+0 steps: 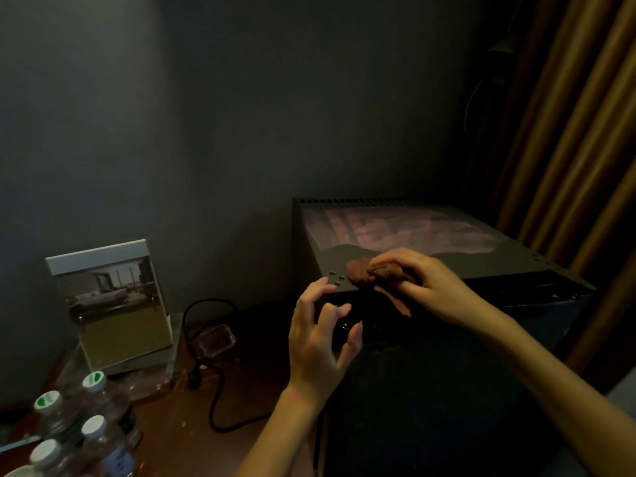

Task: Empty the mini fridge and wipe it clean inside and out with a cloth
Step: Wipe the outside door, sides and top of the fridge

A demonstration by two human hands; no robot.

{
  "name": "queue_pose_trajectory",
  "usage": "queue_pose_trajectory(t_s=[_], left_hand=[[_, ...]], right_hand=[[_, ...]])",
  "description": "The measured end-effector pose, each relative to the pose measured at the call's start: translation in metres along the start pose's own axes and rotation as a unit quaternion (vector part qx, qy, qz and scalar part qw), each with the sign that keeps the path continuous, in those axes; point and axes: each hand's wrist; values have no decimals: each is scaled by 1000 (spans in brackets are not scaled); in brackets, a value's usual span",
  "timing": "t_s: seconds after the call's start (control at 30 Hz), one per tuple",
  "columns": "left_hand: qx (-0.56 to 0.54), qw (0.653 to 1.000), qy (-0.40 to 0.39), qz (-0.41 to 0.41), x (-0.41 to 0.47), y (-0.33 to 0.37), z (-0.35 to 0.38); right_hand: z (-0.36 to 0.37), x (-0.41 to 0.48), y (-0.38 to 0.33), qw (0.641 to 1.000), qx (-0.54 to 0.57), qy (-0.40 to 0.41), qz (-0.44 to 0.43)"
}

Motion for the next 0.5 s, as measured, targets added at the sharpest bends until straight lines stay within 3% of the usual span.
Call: queue_pose_trajectory(t_s=[0.1, 0.23, 0.4, 0.5], left_hand=[[-11, 1000, 18, -14, -1, 2, 3], [-29, 999, 6, -16, 1, 0, 1], [-22, 999, -44, 17, 10, 0, -12], [5, 999, -39, -35, 30, 11, -19]], right_hand=[[7, -1, -20, 999, 3, -33, -37], [20, 41, -37, 993, -88, -20, -72], [3, 51, -20, 993, -112, -17, -21], [-18, 12, -6, 986, -165, 17, 18]])
Point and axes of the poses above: each hand's wrist, its own x-axis towards the middle knuckle, its own z-axis out of the palm, y = z × x, and after that the axes turned 5 degrees about z, right-handed
